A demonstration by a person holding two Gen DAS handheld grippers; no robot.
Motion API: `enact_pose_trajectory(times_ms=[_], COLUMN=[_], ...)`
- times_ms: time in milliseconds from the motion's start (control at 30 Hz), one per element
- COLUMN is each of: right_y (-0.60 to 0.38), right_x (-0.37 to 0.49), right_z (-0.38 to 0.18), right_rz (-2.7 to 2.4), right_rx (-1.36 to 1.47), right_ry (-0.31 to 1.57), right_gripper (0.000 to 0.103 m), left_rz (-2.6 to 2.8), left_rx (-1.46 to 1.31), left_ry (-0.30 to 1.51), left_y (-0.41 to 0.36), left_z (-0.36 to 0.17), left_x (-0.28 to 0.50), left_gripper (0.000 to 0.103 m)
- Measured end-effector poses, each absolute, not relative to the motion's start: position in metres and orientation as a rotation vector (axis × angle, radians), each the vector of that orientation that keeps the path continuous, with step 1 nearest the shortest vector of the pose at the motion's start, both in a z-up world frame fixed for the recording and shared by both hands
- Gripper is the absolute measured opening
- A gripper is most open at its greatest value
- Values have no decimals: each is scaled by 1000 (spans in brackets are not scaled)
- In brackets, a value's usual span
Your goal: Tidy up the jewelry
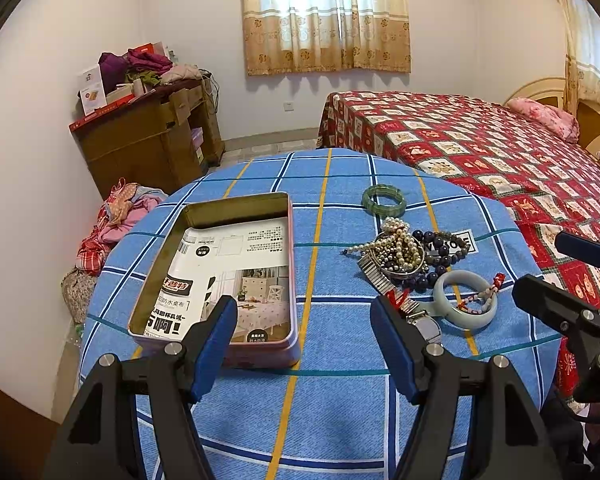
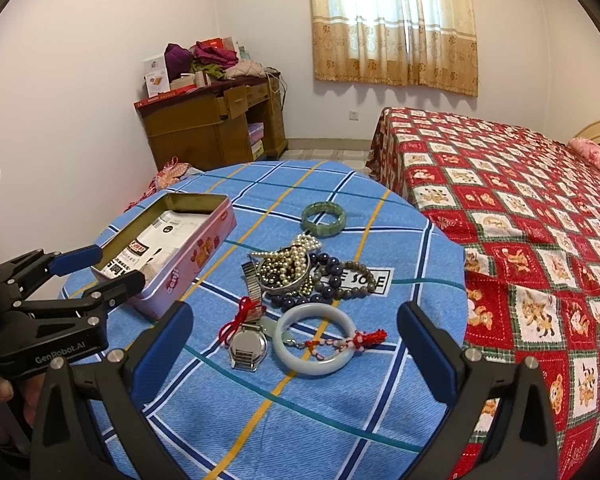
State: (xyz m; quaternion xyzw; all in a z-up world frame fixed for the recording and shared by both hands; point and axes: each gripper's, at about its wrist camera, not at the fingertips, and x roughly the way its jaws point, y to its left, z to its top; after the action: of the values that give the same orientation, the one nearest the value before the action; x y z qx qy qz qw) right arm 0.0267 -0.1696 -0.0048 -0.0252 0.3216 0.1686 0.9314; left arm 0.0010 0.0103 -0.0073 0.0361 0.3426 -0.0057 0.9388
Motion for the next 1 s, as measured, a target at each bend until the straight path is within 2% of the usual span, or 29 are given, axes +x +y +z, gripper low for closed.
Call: enact_pose_trajectory(times_ms=[433,667,700,800,833,1000], right_y=[-172,-196,-200,-215,-217,-223], right_x=[28,34,36,44,46,49], right_z=[-7,-23,-27,-43,-46,-57], right_rz=[343,293,281,267,266,258], right_rx=[-50,-65,-65,-48,-43,-35], right_ry=[665,677,686,735,746,771], right_gripper=[103,103,101,81,78,77], left_rz=[-6,-41,-45,-75,-85,-158], left_rx=[77,99,104,103,99,99], left_ry=[712,760,764,776,782,799], left_y=[8,-3,-5,-12,-14,-32], left_z=[-11,-32,-35,-41,-42,-46], left_x=[2,13,14,18,20,24], left_gripper=[69,69,69,69,69,69])
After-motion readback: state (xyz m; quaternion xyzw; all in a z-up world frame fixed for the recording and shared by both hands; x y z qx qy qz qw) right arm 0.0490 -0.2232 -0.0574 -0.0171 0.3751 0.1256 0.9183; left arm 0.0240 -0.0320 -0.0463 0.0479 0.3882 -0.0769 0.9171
